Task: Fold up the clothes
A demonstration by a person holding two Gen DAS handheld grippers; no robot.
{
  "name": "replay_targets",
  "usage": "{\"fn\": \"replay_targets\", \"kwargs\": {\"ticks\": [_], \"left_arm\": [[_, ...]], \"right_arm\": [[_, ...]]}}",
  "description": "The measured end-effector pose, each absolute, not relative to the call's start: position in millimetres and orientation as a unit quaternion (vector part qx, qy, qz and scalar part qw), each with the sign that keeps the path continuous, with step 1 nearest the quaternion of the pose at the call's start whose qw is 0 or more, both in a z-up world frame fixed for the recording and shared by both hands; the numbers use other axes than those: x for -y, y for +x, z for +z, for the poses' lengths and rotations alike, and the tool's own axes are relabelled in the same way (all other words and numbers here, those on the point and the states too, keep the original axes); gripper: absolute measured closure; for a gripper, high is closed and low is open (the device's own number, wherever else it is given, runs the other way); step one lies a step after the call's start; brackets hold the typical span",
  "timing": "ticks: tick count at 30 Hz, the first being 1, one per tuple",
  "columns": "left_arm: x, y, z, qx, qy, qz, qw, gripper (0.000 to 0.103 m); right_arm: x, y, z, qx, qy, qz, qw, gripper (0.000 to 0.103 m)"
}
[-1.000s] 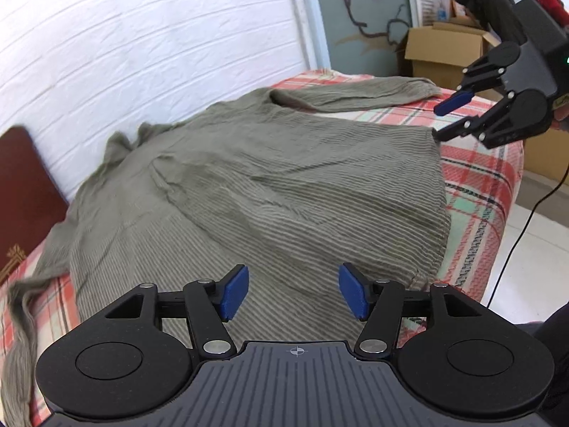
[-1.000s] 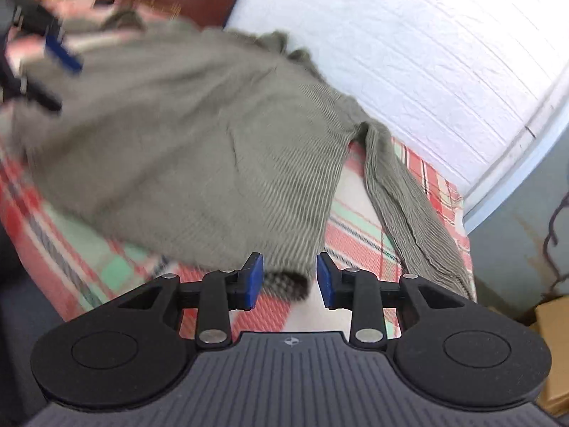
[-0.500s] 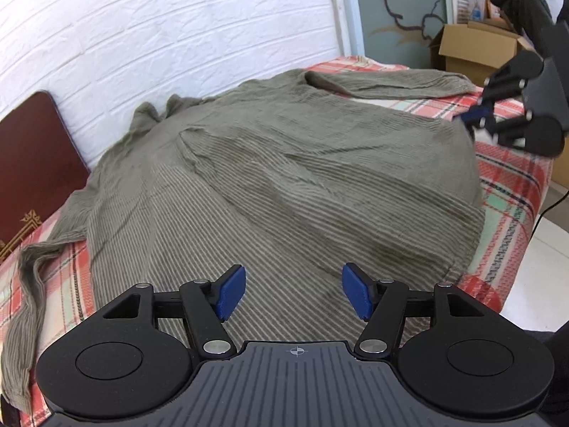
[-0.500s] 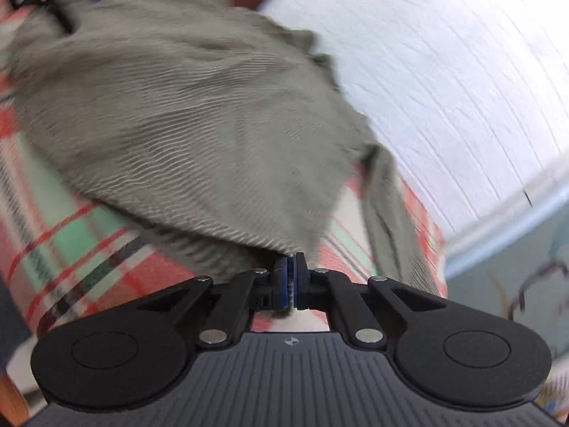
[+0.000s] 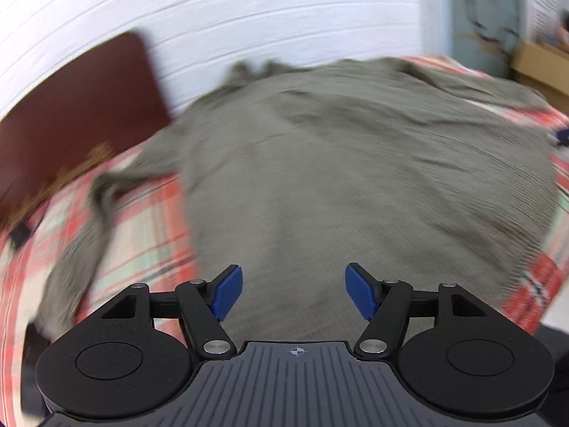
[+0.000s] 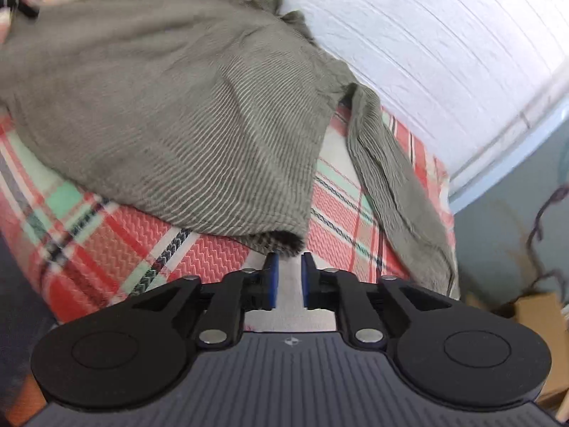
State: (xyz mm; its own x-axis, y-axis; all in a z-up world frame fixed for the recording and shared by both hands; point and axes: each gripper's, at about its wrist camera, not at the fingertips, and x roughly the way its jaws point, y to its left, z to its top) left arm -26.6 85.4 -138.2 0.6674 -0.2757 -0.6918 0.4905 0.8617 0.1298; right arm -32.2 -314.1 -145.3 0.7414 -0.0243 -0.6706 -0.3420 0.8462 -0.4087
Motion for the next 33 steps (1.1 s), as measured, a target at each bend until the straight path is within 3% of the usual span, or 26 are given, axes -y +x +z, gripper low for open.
{"fn": "replay_targets", "kwargs": {"ticks": [5, 8, 13, 14, 15, 16, 17, 18, 23, 28, 30, 31, 33], "left_arm": [[-129, 4, -143, -0.395, 0.031, -0.169, 0.902, 0.026], [-139, 21, -153, -0.422, -0.022, -0.166, 0.891, 0.026], [-141, 31, -166, -0.437, -0.059, -0.167, 0.882, 0.026], [-140, 31, -166, -0.438, -0.058, -0.171, 0.881, 0.032], [-140, 30, -166, -0.439, -0.057, -0.174, 0.880, 0.070], [-139, 29, -165, -0.440, -0.055, -0.178, 0.879, 0.089], [-138, 28, -165, -0.441, -0.054, -0.182, 0.877, 0.101], [-137, 27, -165, -0.442, -0.053, -0.185, 0.876, 0.103], [-141, 16, -147, -0.416, -0.019, -0.183, 0.890, 0.103], [-146, 19, -161, -0.442, 0.010, -0.165, 0.882, 0.103], [-146, 16, -162, -0.436, 0.017, -0.166, 0.884, 0.074], [-146, 16, -158, -0.429, 0.019, -0.165, 0.888, 0.068], [-148, 17, -147, -0.410, 0.021, -0.161, 0.898, 0.043]], "right_arm": [[353, -21, -117, -0.331, -0.062, 0.067, 0.939, 0.076], [353, 4, -121, -0.340, -0.012, 0.064, 0.938, 0.064], [351, 25, -144, -0.387, 0.010, 0.043, 0.921, 0.064], [353, 27, -149, -0.400, 0.022, 0.039, 0.915, 0.064], [356, 29, -152, -0.411, 0.034, 0.036, 0.910, 0.063], [358, 28, -152, -0.417, 0.049, 0.039, 0.907, 0.063], [359, 26, -152, -0.423, 0.064, 0.042, 0.903, 0.079], [362, 25, -151, -0.428, 0.081, 0.046, 0.899, 0.099], [374, 10, -130, -0.409, 0.110, 0.046, 0.905, 0.099], [370, 19, -148, -0.438, 0.072, 0.014, 0.896, 0.103], [372, 20, -146, -0.439, 0.078, 0.008, 0.895, 0.102], [375, 19, -142, -0.437, 0.089, 0.008, 0.895, 0.100], [377, 18, -129, -0.422, 0.090, 0.008, 0.902, 0.100]]}}
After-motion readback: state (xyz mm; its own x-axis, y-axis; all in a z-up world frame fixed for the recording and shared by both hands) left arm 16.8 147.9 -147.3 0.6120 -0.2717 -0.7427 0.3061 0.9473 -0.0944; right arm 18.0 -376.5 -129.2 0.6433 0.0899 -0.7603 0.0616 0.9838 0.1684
